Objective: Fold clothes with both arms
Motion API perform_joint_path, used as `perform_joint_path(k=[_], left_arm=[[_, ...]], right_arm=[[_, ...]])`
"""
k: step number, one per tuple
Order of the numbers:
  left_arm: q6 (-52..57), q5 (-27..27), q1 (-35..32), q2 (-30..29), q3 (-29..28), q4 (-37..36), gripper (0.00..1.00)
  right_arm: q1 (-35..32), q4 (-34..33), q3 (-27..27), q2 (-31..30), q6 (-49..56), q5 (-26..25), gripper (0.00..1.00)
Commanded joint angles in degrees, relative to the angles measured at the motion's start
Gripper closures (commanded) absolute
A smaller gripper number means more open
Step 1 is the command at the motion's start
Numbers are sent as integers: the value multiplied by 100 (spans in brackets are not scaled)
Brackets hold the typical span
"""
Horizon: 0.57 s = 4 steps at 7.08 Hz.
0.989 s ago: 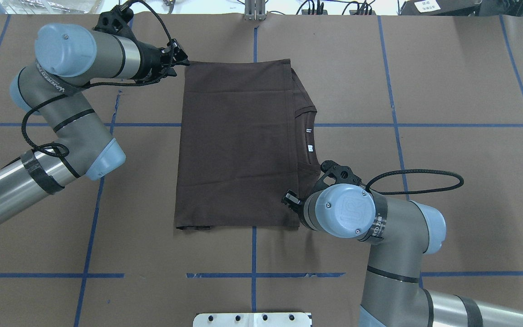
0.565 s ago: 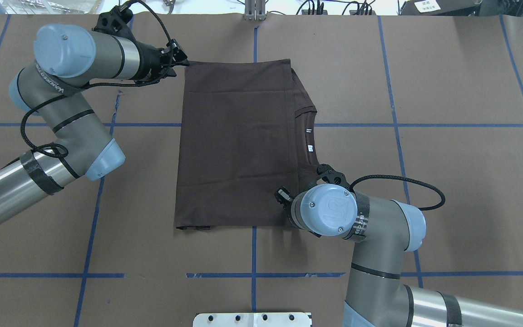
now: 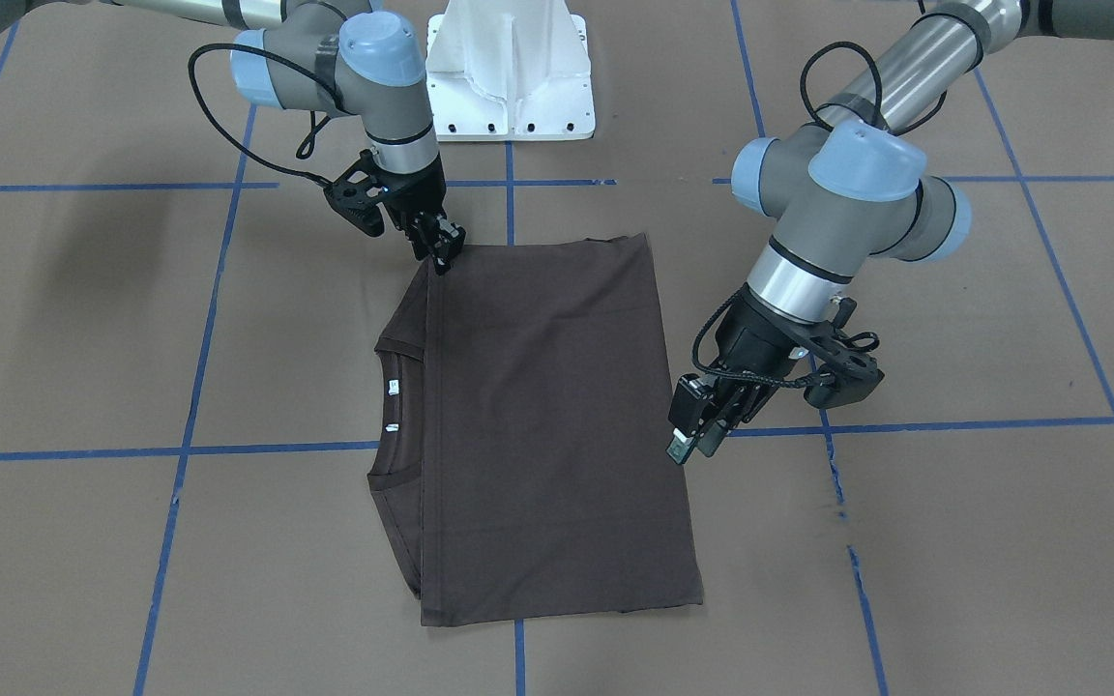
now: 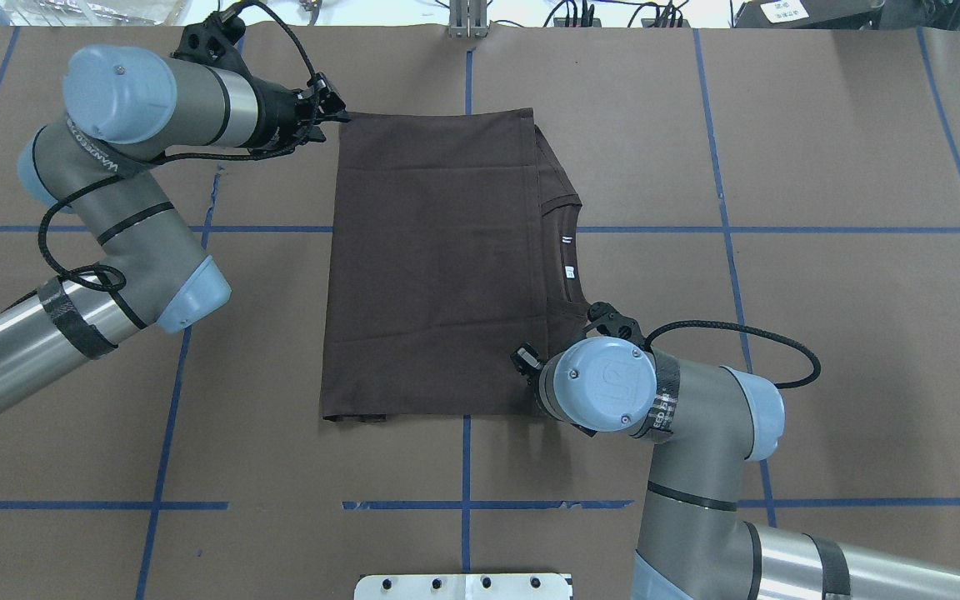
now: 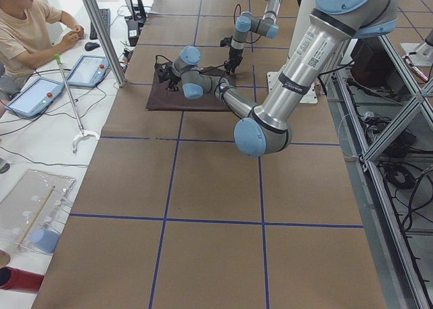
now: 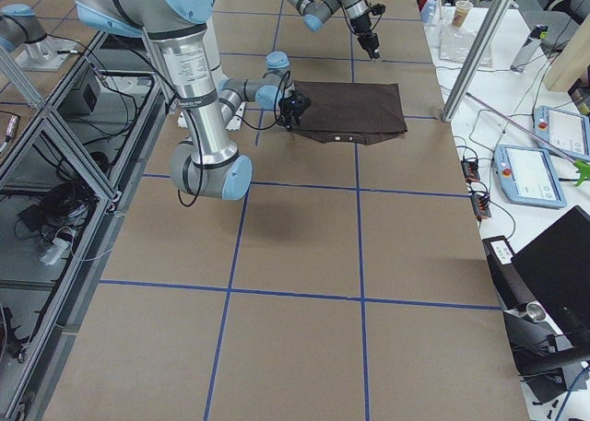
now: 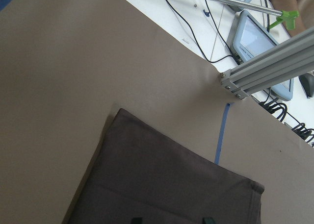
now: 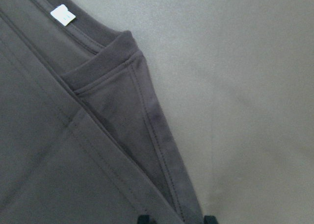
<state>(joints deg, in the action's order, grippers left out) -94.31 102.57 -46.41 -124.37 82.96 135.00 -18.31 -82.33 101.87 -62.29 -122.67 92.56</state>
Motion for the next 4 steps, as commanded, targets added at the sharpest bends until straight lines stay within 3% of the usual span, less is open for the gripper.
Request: perform_joint_path(k=[1,4], left_arm=[[0,0,0,0,1,0,49],[0,0,0,0,1,0,49]], right_arm=[[12,-107,-10,6,6,16,51],[38,-99,-36,68,15,25,42]])
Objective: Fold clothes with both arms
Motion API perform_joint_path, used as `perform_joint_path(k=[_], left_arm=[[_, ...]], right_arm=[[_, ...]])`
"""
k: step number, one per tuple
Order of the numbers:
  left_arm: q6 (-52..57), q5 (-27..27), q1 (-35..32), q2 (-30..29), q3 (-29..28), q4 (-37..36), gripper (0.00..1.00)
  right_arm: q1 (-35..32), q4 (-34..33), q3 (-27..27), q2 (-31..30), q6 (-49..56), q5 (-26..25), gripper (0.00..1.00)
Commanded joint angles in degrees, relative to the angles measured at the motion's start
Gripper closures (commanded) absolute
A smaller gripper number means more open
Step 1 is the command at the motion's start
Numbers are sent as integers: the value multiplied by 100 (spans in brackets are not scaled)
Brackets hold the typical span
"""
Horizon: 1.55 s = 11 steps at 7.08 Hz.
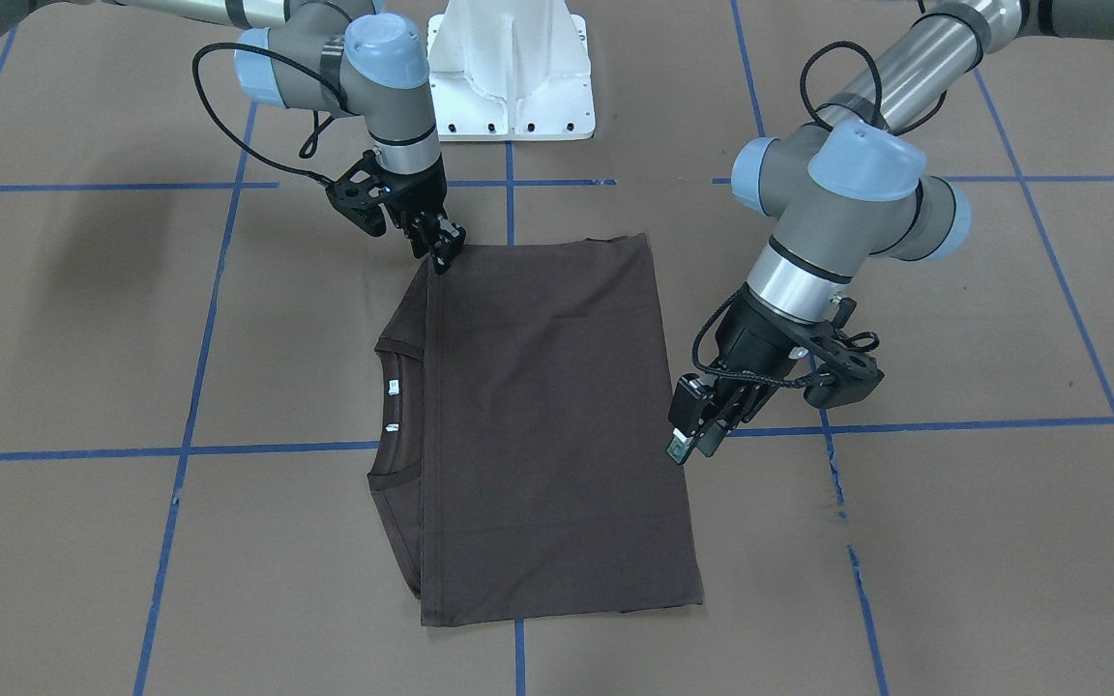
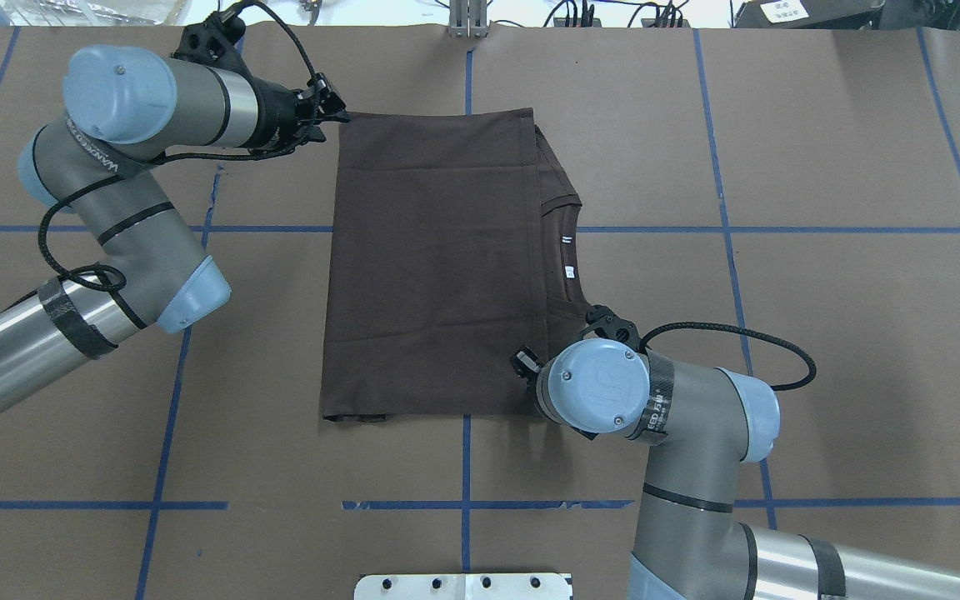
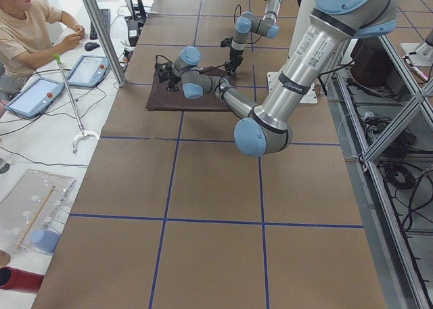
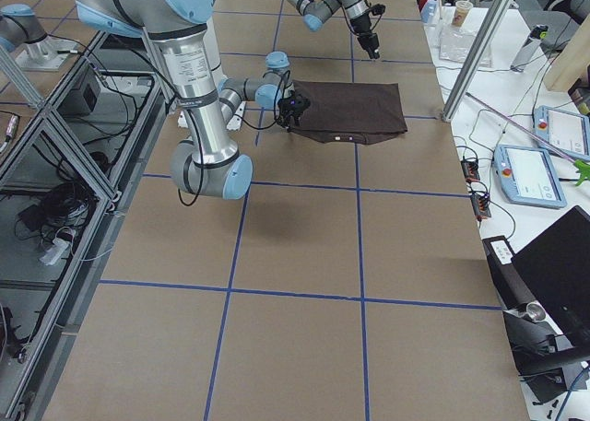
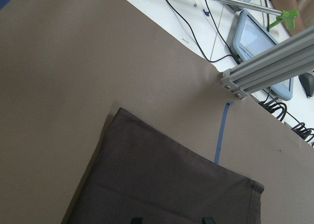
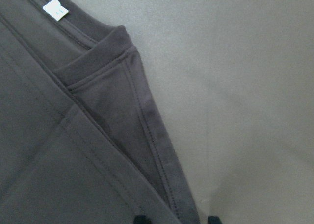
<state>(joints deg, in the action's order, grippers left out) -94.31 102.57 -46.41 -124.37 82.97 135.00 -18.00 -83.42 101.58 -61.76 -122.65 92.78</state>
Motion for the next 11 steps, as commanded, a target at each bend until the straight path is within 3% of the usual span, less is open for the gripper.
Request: perform_joint_path(k=[1,6,9,11], left_arm=[[0,0,0,9,0,0,49],[0,0,18,53,0,0,49],[0,0,18,53,0,0,49],[-9,0,18,53,0,0,49]], right_arm=[[7,36,-7,76,4,4,36],[7,62,-59,85,74,-5,30],[-37,45,-199,173,145,3,31],[-37,-8,-192,182,136,187,37]])
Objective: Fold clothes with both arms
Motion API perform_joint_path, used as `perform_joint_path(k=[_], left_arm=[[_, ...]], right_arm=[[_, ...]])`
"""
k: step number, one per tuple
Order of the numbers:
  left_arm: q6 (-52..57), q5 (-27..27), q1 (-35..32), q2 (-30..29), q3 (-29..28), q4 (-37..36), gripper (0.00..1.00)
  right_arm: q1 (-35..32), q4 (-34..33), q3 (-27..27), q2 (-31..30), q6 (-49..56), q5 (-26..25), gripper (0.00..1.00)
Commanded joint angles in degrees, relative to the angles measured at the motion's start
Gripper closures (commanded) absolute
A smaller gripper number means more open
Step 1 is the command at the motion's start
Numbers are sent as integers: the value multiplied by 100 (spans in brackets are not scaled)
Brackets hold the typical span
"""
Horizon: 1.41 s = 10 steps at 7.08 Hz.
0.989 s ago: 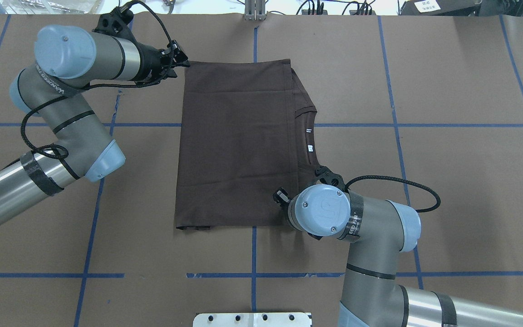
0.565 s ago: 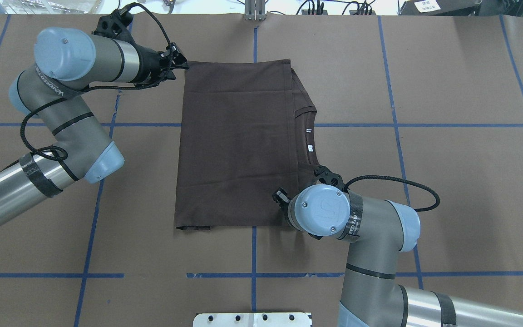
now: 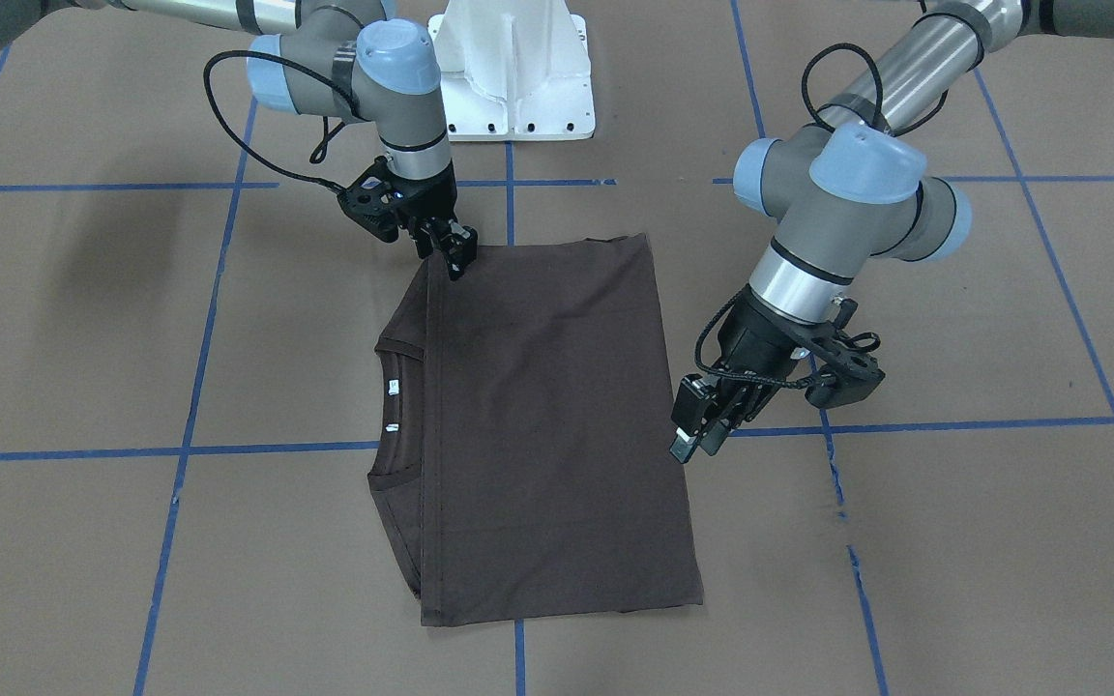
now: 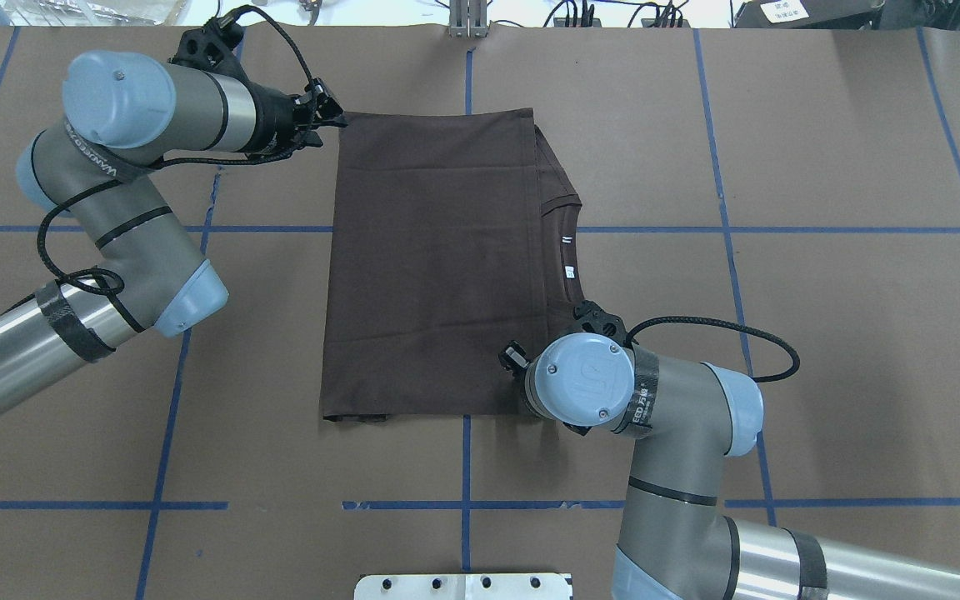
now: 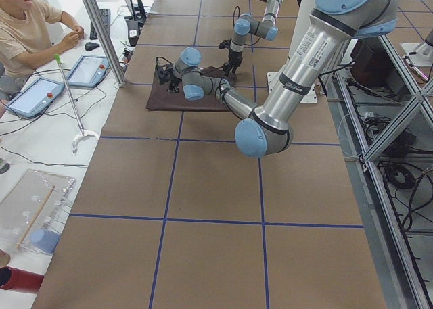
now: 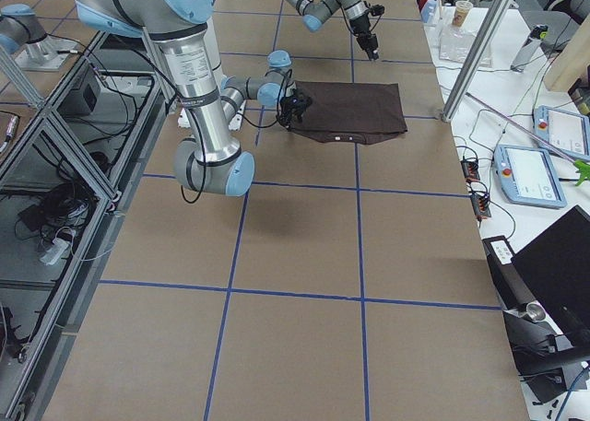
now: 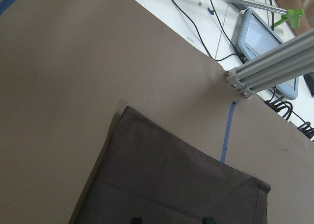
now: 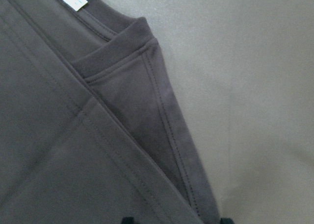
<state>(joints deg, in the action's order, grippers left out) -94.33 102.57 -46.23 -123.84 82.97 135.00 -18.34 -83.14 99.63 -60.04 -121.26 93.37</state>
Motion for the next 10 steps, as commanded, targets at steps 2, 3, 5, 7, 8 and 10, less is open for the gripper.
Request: perform_joint_path(k=[2,3,5,7,8,10], left_arm=[[-7,9,0,0,9,0,49],[-155,9,9,0,9,8,48],[-165,0,9,0,9,0,48],[-470,9,52,78,209,-35,48],[-734,-78,575,384,968,-662,48],[-1129,-655,1655,1408,2586,-1537,46]], right_arm=[[-3,-36,4,10,-3,137,99],[6,-27,4,-7,6,146,100],[-11,-79,118,-7,6,225,100],[-64,-80,276,-25,6,243,100],[-169,-54,364,-51,6,434,100],[-231,-18,514,-156,24,515,100]])
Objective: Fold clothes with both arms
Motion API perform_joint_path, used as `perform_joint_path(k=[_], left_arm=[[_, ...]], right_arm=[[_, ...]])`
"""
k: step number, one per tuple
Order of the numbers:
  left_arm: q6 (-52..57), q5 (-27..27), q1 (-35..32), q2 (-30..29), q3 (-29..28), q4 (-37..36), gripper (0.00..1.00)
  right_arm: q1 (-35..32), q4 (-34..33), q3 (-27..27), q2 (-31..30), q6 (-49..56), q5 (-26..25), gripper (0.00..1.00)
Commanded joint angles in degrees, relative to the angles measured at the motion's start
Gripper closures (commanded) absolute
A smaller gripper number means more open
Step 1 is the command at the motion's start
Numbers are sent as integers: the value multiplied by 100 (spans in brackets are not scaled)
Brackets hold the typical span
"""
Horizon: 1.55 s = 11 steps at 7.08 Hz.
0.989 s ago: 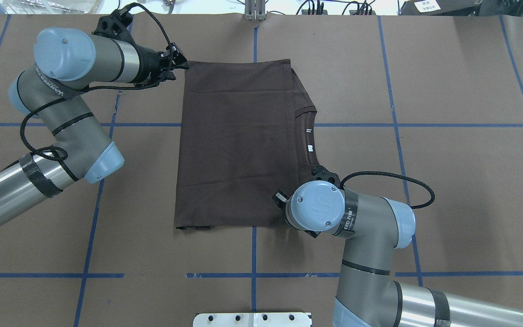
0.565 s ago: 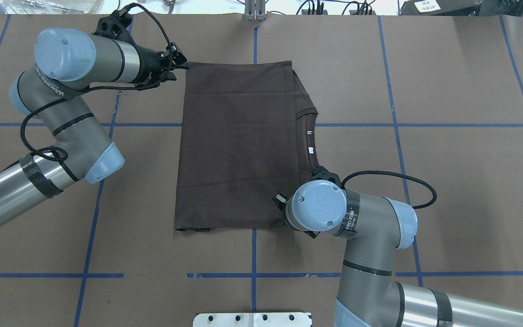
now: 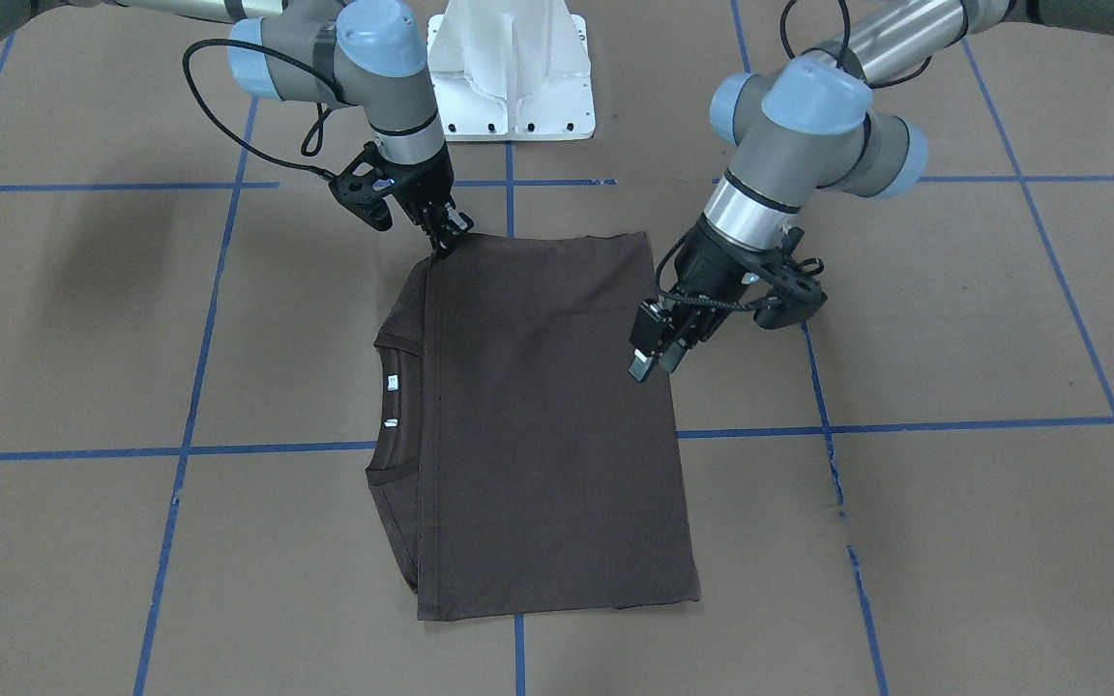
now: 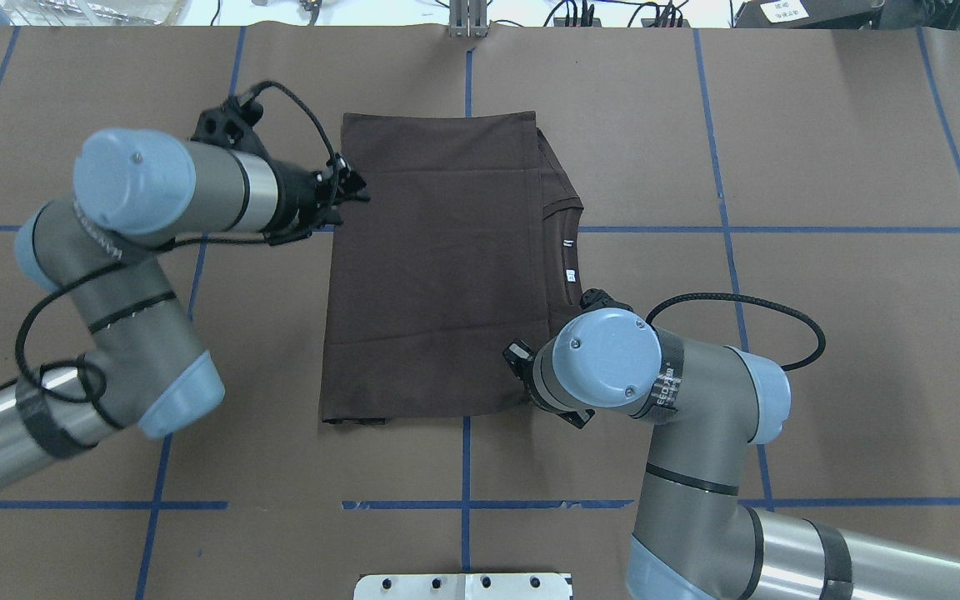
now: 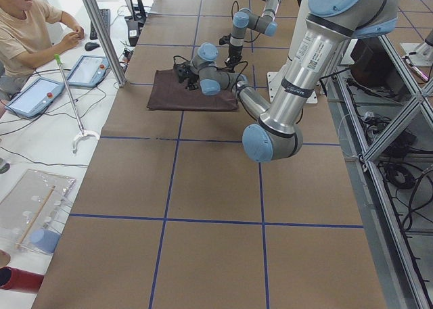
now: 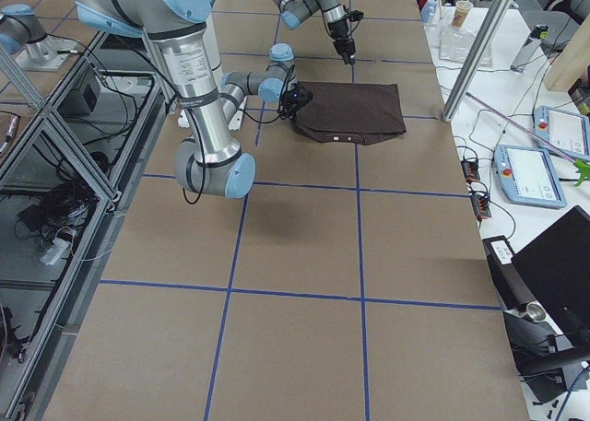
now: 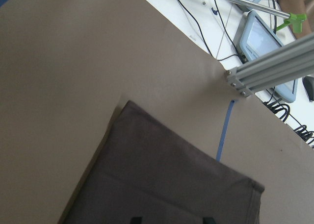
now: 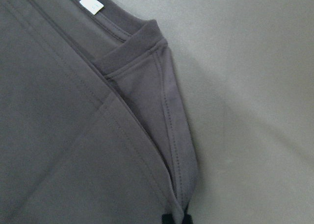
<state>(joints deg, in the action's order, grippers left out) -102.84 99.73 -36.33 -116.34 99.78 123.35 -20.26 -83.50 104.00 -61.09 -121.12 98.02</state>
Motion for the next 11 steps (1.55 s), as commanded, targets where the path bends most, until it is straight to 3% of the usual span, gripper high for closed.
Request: perform_joint_path(k=[1,3,4,11], left_arm=[[-463,-462,1141,979,1068,-416,44],[-885,-996,1863,1026,956,-697,42],[-1009,-1017,2041,1035,886,-724,42],[-1019,-1026,2051,1026,832,-1173,41]], right_arm=[[-48,35,77,-78,70,42,100],[-48,44,68,-87,88,42,100],[-57,53,68,-87,88,42,100],[-92,53,85,-61,80,68,100]])
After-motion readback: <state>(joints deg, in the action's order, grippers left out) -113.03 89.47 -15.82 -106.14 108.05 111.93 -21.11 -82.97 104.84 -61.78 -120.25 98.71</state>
